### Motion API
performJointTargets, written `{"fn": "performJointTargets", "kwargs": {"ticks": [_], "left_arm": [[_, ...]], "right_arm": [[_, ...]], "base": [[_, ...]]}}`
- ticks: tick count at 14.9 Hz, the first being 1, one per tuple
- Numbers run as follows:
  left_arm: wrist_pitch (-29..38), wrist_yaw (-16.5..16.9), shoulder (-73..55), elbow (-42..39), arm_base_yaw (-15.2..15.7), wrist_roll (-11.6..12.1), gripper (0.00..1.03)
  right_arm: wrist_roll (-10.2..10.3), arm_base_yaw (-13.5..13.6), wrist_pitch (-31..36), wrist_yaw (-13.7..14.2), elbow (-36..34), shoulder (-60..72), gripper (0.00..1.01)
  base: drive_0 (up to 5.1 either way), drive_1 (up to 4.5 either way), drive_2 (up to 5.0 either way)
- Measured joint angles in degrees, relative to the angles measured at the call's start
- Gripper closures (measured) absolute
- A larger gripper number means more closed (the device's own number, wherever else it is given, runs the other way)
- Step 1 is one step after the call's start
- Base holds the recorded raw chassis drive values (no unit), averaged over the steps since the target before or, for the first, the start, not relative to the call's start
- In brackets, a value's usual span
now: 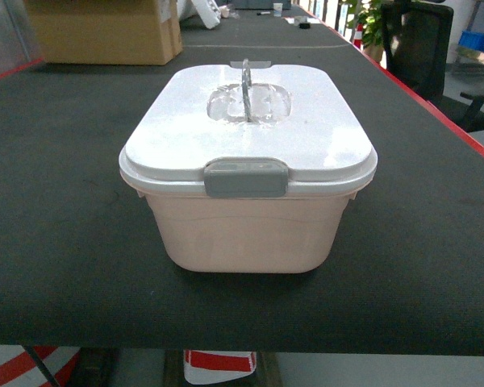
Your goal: Pick capacitor and pack into box
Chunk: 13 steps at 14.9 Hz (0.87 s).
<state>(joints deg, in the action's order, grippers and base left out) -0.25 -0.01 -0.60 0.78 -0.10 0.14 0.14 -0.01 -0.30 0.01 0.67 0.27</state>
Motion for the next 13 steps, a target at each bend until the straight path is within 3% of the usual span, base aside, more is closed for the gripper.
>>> {"fn": "performJointTargets", "kwargs": {"ticks": [13], "left_arm": [[0.0, 0.0, 0.0, 0.0, 0.0, 0.0, 0.05]], "right_arm": [[0.0, 0.0, 0.0, 0.0, 0.0, 0.0, 0.03]], "base": [[0.0, 0.0, 0.0]]}}
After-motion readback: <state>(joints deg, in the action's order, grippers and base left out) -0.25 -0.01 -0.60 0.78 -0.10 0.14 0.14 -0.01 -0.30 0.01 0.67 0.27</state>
